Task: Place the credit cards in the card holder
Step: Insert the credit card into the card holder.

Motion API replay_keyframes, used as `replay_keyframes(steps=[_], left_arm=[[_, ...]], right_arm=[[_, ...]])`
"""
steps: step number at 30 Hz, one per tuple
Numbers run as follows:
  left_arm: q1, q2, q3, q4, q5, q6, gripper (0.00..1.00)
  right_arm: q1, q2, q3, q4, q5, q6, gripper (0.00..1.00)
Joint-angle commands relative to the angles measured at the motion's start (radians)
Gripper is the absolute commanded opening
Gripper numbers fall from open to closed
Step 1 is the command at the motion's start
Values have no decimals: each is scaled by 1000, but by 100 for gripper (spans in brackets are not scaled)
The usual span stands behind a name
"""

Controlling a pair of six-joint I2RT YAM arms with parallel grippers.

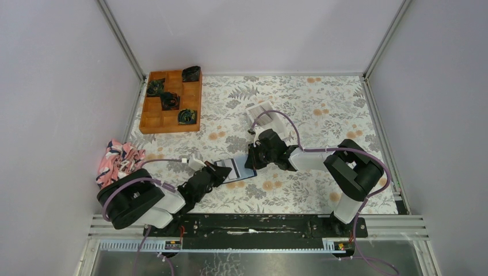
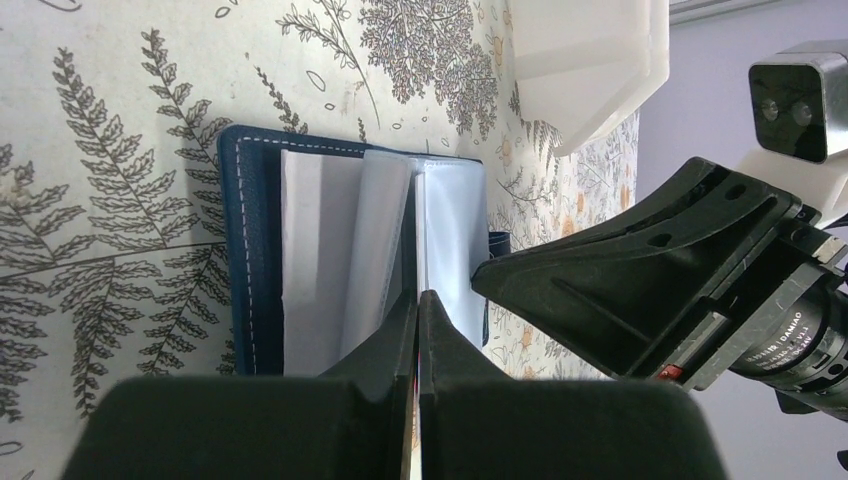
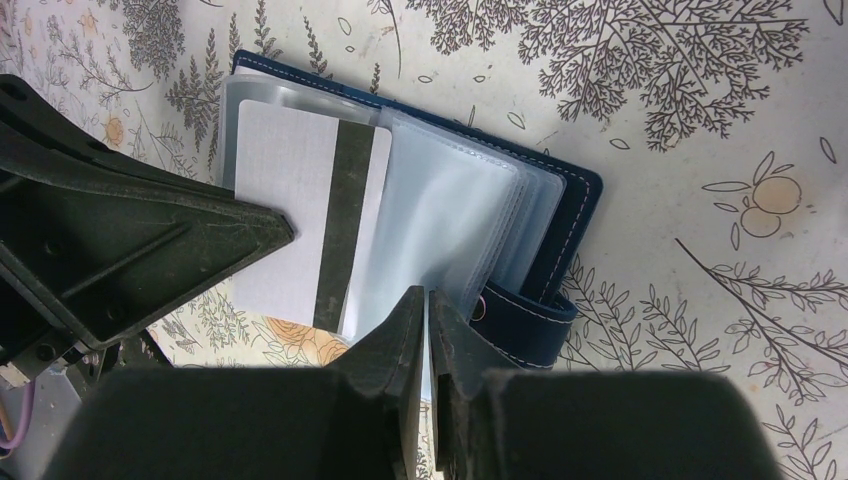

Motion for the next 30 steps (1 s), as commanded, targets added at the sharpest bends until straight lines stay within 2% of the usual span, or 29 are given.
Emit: replay_keyframes(steps=[1,4,12,30], left_arm=[[-17,-25,-39,-104,-36,-29,0],[-26,-55,-30,-172,-55,-39,0],[-33,-50,-1,-214,-45,-28,0],[-33,121,-24,101,32,24,0]], right_arm=[[10,17,-6,-4,28,-5,12],[11,19,-4,-4,28,-4,12],[11,23,-2,-8,28,-5,12],[11,25,-6,-14,29,-7,12]])
